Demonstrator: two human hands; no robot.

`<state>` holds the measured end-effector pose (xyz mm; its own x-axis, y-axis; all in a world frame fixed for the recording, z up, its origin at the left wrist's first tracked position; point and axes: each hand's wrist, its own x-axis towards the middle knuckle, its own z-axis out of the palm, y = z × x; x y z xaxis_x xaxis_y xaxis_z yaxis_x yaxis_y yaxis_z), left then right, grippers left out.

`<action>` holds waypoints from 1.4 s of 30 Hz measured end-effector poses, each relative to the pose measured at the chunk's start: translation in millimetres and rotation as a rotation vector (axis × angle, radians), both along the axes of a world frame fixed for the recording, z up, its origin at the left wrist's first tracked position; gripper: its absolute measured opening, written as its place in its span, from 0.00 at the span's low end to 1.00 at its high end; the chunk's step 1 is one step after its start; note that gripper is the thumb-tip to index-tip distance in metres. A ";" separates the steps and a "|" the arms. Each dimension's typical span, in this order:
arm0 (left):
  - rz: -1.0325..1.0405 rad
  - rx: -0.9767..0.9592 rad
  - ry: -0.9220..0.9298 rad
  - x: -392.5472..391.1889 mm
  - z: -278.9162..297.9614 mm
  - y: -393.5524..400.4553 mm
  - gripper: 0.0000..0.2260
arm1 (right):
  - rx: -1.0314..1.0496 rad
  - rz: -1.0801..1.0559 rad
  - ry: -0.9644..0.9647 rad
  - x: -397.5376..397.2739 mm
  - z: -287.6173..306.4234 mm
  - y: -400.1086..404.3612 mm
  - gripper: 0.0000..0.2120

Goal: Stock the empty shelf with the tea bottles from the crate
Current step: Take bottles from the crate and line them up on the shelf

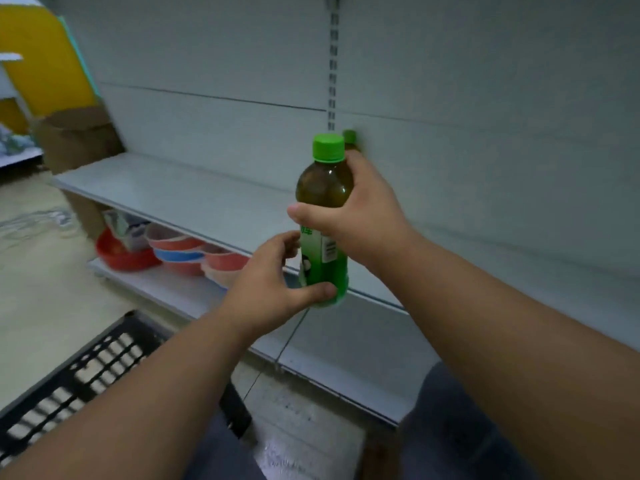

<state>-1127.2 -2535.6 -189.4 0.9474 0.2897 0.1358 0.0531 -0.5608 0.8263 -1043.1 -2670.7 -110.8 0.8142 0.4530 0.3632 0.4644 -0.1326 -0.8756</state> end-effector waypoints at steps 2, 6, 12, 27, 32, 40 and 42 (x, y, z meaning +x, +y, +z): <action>-0.089 0.004 0.002 32.5 -4.3 -4.4 0.48 | -0.003 -0.095 -0.003 23.5 -4.8 -12.0 0.31; -0.177 0.114 0.033 104.7 -25.8 -11.2 0.49 | -0.027 -0.246 -0.006 77.3 -20.4 -29.5 0.30; -0.259 0.571 0.210 196.0 -78.0 -12.3 0.57 | -0.014 -0.398 0.037 141.3 -63.7 -27.5 0.29; -0.181 0.826 0.326 219.7 -134.3 0.1 0.57 | -0.315 -0.598 0.184 162.4 -138.6 -8.0 0.24; -0.168 0.833 0.315 221.3 -137.7 0.3 0.55 | -0.368 -0.600 0.093 188.9 -136.5 4.7 0.24; -0.165 0.832 0.295 222.2 -141.3 -0.1 0.55 | -0.436 -0.586 0.100 262.6 -130.1 32.5 0.28; -0.166 0.822 0.288 221.4 -140.7 0.2 0.55 | -0.466 -0.602 0.085 274.0 -130.4 37.5 0.30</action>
